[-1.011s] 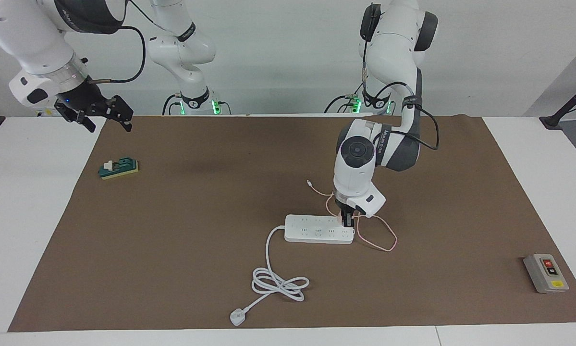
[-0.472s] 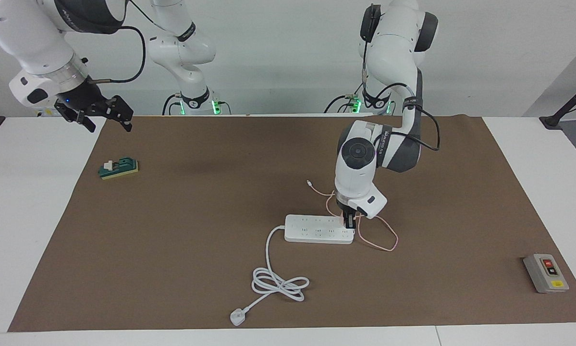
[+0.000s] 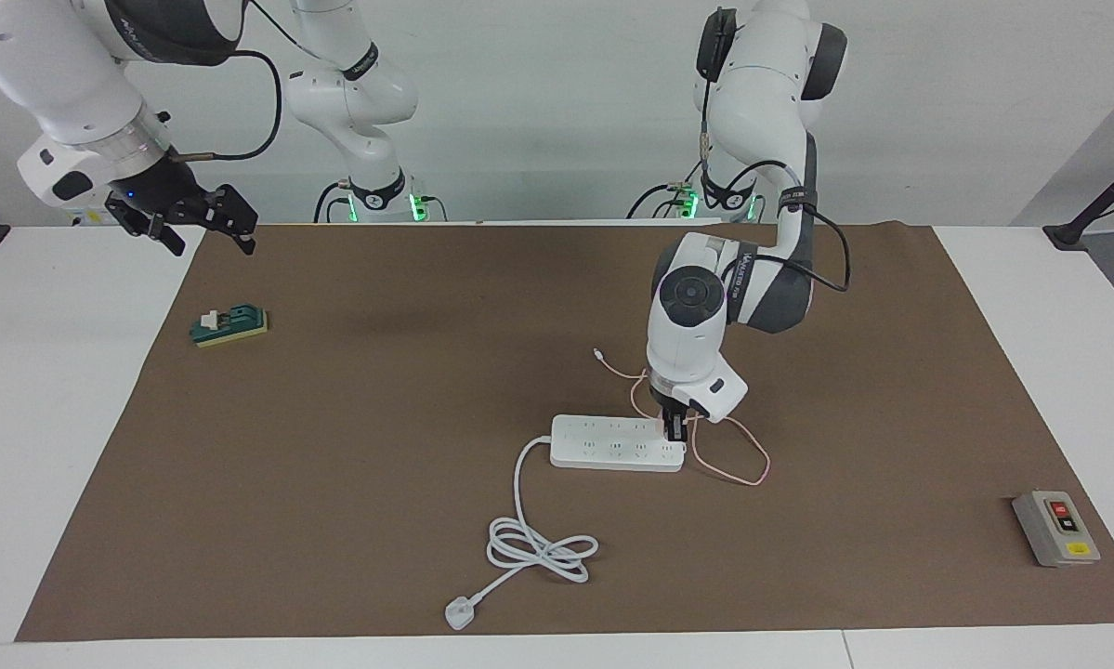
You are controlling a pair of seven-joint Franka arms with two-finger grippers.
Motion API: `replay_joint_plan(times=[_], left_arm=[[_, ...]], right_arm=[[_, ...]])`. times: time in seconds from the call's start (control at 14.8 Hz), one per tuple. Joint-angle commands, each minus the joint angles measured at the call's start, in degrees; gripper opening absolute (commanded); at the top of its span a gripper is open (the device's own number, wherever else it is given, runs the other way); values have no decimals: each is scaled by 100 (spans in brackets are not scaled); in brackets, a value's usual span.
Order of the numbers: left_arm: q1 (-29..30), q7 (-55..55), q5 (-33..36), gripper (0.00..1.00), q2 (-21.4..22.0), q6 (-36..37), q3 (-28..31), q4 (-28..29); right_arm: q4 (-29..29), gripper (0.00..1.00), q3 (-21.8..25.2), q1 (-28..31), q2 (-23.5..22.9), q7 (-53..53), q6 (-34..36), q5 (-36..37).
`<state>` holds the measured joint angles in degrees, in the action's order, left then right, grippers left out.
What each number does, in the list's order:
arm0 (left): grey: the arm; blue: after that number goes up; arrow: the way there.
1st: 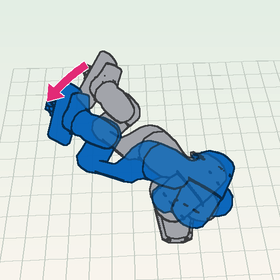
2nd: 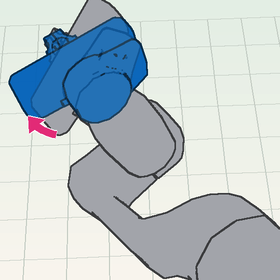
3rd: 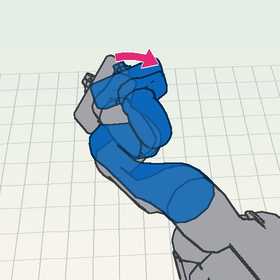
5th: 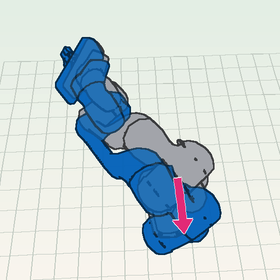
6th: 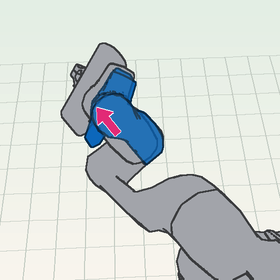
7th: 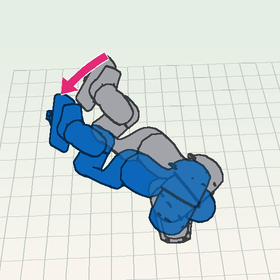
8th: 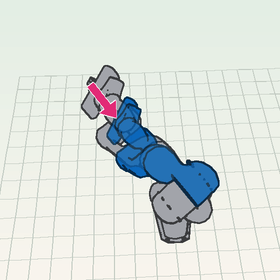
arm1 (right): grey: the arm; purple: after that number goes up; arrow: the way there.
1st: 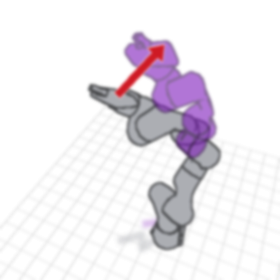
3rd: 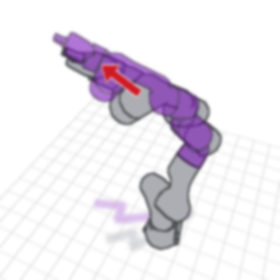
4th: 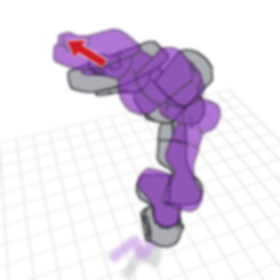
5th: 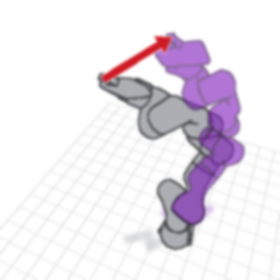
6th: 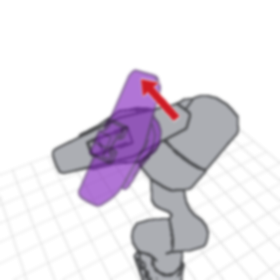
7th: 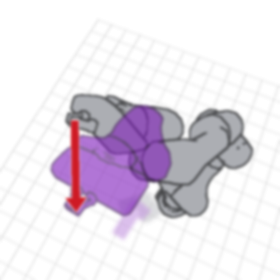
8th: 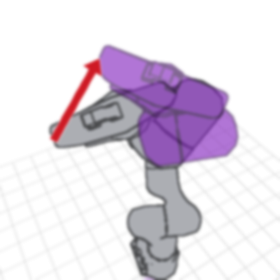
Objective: Plug charger into power strip
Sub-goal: 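Push the charger plug into the socket with the left gripper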
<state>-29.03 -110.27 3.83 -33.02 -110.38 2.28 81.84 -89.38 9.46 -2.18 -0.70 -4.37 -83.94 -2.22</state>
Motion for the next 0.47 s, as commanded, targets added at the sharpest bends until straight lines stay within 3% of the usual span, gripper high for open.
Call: replay_joint_plan(times=[0.0,0.4], left_arm=[[-76,-56,118,0,50,-141,36,262],[-59,-30,127,0,129,-203,36,403]], right_arm=[[-88,100,-32,-2,70,-37,0,91],[-88,100,-32,7,70,-37,0,91]])
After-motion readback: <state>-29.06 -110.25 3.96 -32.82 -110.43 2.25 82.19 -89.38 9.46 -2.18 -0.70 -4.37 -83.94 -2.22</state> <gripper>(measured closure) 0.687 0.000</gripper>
